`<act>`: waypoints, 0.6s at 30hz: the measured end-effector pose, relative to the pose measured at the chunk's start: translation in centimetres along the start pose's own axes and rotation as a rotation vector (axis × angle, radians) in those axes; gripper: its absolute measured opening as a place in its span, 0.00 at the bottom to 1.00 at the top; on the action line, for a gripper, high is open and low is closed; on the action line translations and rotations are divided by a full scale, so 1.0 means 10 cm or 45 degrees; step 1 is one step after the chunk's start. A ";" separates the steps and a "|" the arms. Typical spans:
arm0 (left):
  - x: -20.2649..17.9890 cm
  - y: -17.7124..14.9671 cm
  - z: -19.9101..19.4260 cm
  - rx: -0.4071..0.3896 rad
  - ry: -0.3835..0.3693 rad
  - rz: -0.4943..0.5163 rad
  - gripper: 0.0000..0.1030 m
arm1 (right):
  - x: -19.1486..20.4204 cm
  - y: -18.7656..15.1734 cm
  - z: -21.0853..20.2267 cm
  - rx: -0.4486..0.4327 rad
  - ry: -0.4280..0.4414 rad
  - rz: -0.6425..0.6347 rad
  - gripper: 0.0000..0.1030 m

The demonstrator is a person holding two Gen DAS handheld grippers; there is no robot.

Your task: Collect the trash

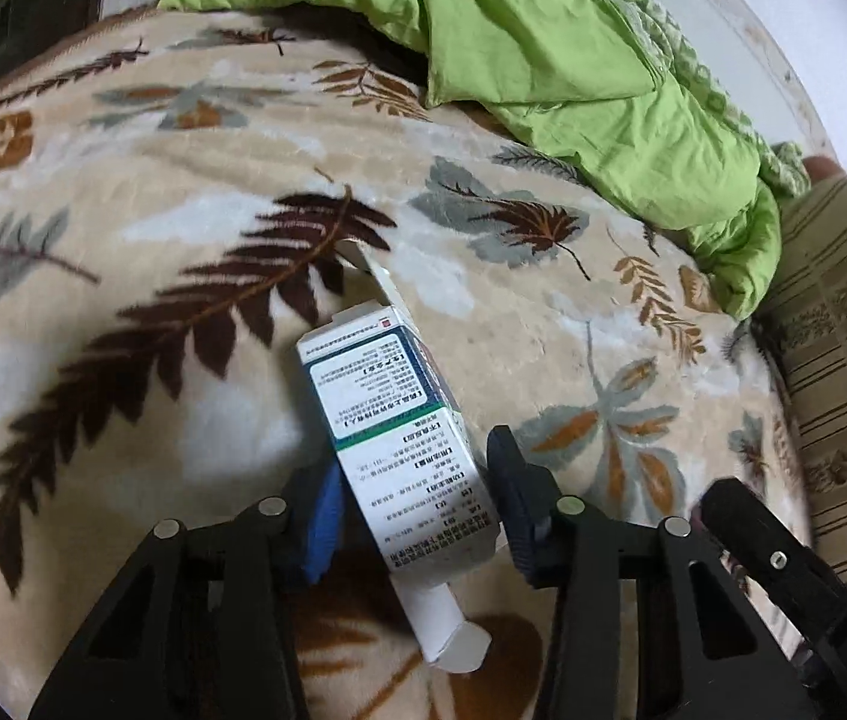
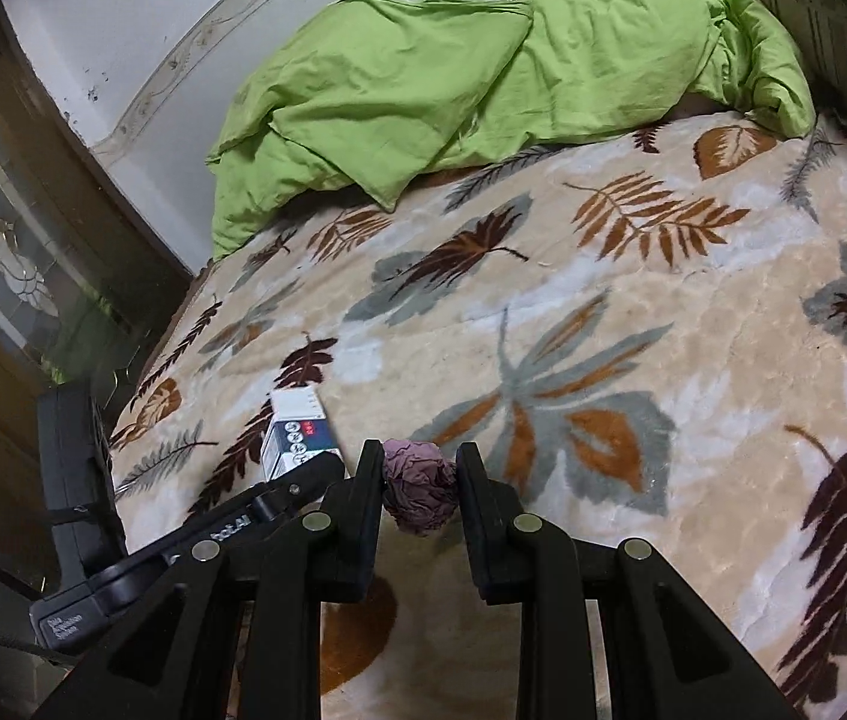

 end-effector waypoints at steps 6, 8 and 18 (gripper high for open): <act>0.00 -0.02 -0.18 -0.062 0.002 0.032 0.40 | 0.07 -0.03 -0.06 -0.033 -0.072 -0.072 0.25; -0.06 -0.06 -0.32 -0.135 0.053 0.101 0.40 | 0.11 -0.04 -0.09 -0.050 -0.104 -0.101 0.25; -0.15 -0.39 -0.95 -0.328 0.172 0.291 0.41 | 0.17 -0.33 -0.47 -0.108 -0.165 -0.141 0.25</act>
Point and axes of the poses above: each gripper's, at about its wrist camera, not at the fingertips, and z roughly the way its jaws point, x to its left, y to its top, the point moved 3 cm from there along z, roughly the way its jaws point, and after that the axes turned 6 degrees about x, right-handed, at the moved point
